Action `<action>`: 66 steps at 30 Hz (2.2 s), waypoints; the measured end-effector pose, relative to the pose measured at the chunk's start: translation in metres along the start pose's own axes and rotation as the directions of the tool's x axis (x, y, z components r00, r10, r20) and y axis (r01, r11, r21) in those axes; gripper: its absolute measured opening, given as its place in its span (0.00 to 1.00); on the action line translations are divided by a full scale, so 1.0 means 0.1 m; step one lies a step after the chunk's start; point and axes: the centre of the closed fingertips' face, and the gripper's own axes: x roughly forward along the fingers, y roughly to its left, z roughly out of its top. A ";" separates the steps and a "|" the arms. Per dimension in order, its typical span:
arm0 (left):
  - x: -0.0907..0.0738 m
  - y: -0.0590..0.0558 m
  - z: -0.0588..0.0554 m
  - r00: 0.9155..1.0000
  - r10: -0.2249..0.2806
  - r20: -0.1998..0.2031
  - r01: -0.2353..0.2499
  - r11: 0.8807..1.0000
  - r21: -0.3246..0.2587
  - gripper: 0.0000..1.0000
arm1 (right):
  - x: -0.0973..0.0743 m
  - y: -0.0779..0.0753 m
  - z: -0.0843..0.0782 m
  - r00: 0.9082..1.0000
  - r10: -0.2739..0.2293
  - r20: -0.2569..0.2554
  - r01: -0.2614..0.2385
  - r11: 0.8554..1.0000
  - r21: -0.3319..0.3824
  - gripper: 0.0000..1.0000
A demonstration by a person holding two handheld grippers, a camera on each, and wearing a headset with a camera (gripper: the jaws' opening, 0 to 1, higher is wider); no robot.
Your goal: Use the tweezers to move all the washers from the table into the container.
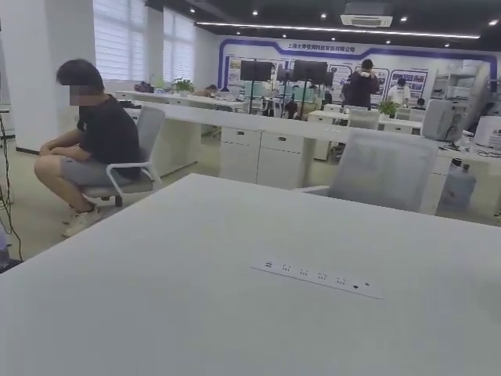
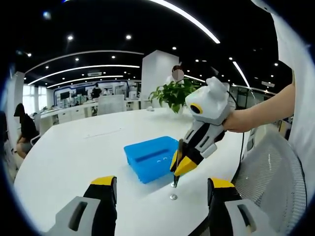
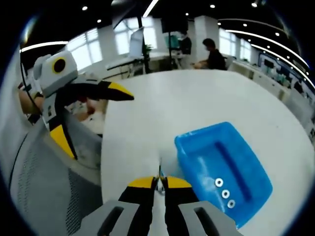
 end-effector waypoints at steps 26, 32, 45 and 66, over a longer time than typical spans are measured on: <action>0.00 0.00 0.00 1.000 0.003 -0.002 -0.003 1.000 0.003 0.76 | -0.36 -0.08 0.29 0.989 -0.082 0.123 0.083 0.997 -0.003 0.03; 0.00 0.00 0.00 1.000 0.001 -0.003 -0.001 1.000 0.003 0.75 | -0.45 -0.28 0.52 0.967 -0.103 0.232 0.082 0.992 0.097 0.03; 0.00 0.00 -0.01 1.000 0.004 -0.006 -0.004 1.000 0.004 0.75 | -0.26 -0.88 0.41 0.959 -0.191 0.212 0.113 0.936 0.332 0.03; 0.00 0.00 -0.02 1.000 0.002 -0.012 -0.002 1.000 0.000 0.75 | 0.00 -0.99 0.18 0.976 -0.199 0.089 0.158 0.927 0.340 0.04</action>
